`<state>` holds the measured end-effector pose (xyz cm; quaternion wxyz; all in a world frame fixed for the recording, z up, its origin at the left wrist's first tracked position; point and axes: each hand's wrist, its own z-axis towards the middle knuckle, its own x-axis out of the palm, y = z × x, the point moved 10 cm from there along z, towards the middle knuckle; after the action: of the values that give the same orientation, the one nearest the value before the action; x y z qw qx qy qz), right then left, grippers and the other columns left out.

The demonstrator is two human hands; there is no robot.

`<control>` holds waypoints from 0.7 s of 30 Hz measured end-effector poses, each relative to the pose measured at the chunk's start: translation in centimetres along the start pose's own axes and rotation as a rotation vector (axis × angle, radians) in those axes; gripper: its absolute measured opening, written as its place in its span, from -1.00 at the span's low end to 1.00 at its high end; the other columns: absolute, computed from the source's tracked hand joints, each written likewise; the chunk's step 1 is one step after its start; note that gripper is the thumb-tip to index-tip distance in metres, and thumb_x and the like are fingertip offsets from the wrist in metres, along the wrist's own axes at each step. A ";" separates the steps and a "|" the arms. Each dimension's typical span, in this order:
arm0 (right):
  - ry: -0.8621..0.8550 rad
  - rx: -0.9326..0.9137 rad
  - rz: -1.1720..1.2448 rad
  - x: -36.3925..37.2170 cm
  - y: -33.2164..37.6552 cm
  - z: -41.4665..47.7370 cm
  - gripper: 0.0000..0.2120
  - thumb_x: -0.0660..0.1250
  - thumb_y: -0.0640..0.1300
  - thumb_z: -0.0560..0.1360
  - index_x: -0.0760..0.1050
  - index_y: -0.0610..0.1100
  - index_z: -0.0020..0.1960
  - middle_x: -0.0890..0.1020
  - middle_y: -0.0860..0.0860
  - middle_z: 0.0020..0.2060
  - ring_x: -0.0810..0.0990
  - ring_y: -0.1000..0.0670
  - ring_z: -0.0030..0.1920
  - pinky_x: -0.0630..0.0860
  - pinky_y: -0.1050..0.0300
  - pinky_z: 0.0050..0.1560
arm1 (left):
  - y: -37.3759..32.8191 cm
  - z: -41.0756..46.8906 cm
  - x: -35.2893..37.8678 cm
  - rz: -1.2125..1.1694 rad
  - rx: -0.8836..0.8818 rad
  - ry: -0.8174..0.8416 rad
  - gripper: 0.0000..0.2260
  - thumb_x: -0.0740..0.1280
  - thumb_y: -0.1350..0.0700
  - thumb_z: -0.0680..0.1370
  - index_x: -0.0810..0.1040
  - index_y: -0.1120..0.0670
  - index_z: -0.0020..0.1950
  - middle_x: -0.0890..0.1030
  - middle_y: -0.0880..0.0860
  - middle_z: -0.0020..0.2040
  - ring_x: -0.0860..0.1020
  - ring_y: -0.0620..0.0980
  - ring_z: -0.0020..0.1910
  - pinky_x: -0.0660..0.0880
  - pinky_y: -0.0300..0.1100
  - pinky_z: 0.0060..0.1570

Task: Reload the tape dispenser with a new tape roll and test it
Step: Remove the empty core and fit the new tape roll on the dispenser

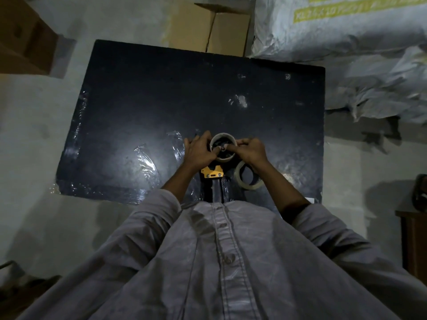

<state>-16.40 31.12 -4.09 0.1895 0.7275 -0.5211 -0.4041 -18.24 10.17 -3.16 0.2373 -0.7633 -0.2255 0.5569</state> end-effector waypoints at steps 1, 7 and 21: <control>0.048 -0.010 0.056 0.2 0.3 -0.2 -0.46 0.78 0.12 0.40 0.75 -0.09 0.27 0.84 0.01 0.05 0.84 0.00 0.09 0.80 -0.13 0.21 | 0.4 -0.2 -0.2 -0.027 0.011 -0.005 -0.70 0.33 -0.30 0.63 0.50 -0.09 0.16 0.65 -0.09 0.02 0.59 0.04 0.16 0.26 0.10 0.33; 0.274 -0.280 -0.247 2.2 3.9 -1.2 0.15 0.88 -0.03 0.25 0.40 -0.07 0.72 0.59 -0.03 0.51 0.60 -0.03 0.48 0.62 0.06 0.46 | 0.2 -3.1 -0.3 0.156 0.194 0.220 -0.06 0.34 -0.57 0.44 0.29 -0.08 0.67 0.51 0.05 0.52 0.33 0.12 0.58 0.14 0.24 0.59; 0.177 -0.405 -0.560 2.3 6.4 -2.0 -0.03 0.87 -0.03 0.11 0.51 0.07 0.43 0.51 -0.01 0.34 0.59 -0.10 0.30 0.65 -0.08 0.25 | 1.4 -1.7 1.5 0.131 -0.004 0.066 0.23 0.41 -0.63 0.14 0.28 -0.07 0.71 0.39 -0.06 0.67 0.30 0.06 0.65 0.10 0.25 0.61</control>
<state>-18.43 26.25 0.65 0.2558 0.8221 -0.1924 -0.4709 -16.03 9.81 -4.72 0.2063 -0.7949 -0.1684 0.5452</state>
